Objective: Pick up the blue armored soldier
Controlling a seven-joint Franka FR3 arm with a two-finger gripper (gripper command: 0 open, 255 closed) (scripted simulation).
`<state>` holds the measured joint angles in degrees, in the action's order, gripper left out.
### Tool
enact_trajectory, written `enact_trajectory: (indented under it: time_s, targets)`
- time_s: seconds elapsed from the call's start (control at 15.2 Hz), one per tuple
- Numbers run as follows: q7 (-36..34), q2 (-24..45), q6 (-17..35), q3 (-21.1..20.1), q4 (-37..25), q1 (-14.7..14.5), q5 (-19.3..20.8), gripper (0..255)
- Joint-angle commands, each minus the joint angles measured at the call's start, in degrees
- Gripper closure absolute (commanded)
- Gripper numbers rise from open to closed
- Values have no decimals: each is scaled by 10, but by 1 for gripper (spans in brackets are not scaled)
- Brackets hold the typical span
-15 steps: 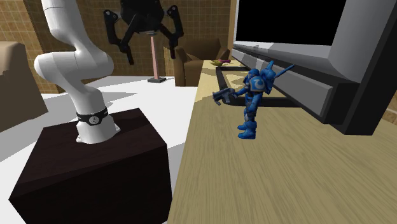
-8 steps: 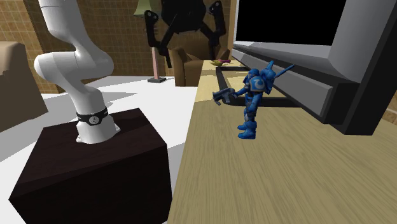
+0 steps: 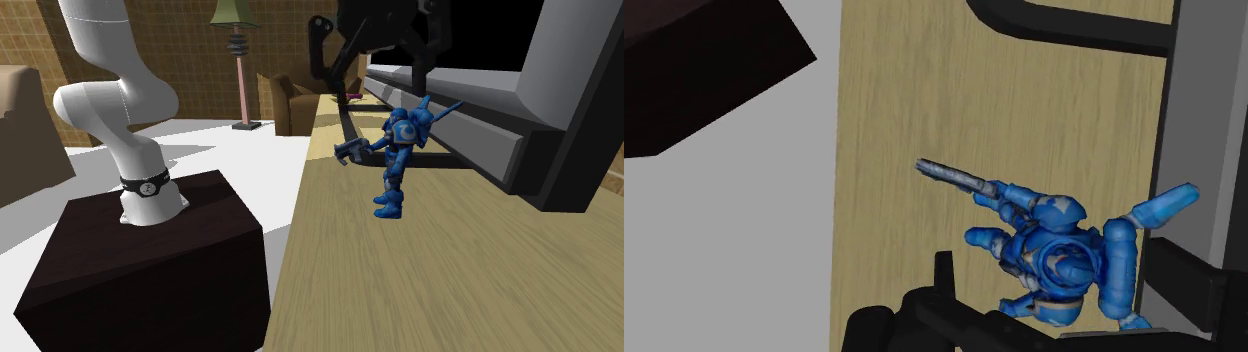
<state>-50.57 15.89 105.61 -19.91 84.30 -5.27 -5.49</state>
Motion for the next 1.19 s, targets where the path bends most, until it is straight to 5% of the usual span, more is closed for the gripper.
enact_trajectory:
  time_s: [0.0, 0.07, 0.66, 0.73, 1.12]
  targets:
    - [-25, 51, -11, 1, -68, -12, 12, 0]
    - [-36, 75, -19, 3, -103, -19, 18, 0]
    - [-26, 71, 41, 4, -38, -16, 14, 0]
    - [-27, 71, 40, 4, -39, -16, 14, 255]
    - [-27, 71, 41, 4, -38, -16, 14, 255]
